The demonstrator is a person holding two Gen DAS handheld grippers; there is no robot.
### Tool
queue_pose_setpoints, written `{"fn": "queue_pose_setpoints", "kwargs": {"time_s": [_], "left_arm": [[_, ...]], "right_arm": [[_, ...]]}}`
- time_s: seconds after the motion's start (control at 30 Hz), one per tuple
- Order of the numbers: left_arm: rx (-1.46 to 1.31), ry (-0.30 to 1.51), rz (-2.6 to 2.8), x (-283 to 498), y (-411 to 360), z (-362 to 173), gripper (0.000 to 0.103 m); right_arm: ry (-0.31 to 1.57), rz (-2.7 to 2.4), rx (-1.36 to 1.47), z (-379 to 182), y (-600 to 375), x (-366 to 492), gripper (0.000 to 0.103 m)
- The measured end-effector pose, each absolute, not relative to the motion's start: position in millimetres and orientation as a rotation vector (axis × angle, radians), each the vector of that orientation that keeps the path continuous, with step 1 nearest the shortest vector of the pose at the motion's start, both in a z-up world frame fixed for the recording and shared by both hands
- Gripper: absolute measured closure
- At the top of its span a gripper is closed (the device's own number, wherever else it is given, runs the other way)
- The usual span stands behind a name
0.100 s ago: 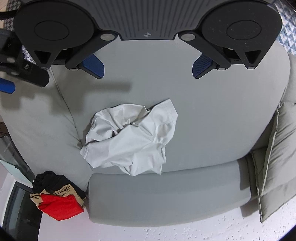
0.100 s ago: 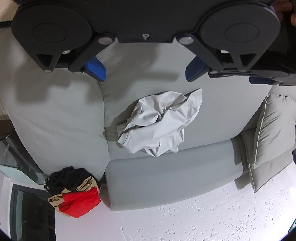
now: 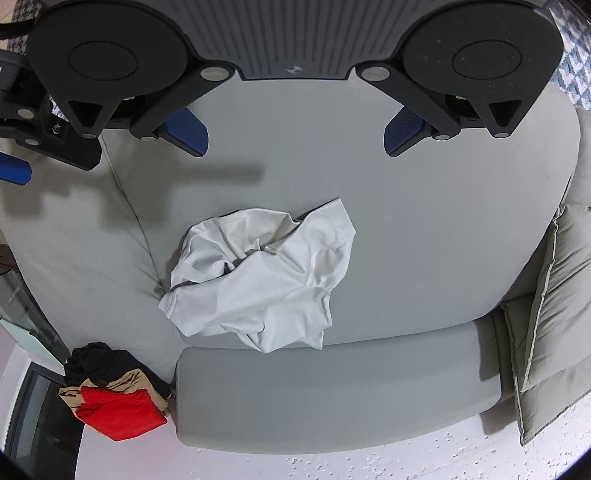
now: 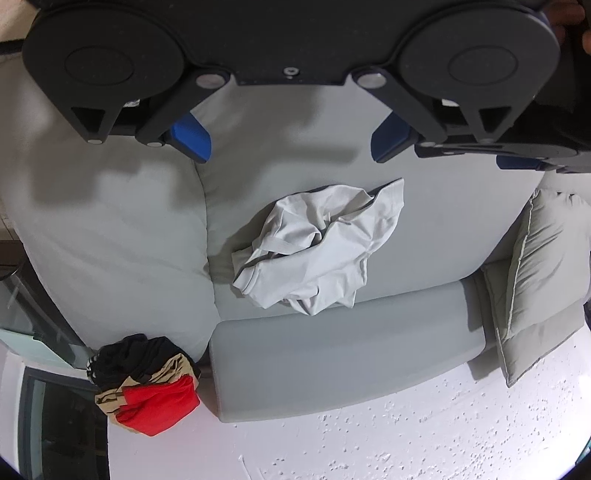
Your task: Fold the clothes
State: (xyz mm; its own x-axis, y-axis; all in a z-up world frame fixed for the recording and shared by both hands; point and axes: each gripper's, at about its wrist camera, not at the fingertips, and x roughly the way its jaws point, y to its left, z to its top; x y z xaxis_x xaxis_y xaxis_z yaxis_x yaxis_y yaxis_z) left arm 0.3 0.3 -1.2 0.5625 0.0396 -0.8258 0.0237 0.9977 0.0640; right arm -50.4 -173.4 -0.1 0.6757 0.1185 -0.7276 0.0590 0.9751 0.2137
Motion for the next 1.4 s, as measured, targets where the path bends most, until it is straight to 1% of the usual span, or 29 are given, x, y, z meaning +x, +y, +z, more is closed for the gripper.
{"fn": "queue_pose_setpoints", "kwargs": {"time_s": [0.17,0.5,1.4], "left_arm": [[0.071,0.98,0.006,1,1,-3,0.001],[0.07,0.993,0.003,2,1,-5,0.001],[0.073,1.002,0.003,1,2,-6,0.001]], "right_arm": [[0.837,0.025,0.227,1,-172,-47,0.005],[0.838,0.023,0.222,-2,-167,-46,0.004],[0.852,0.027,0.22,1,-166,-47,0.002]]}}
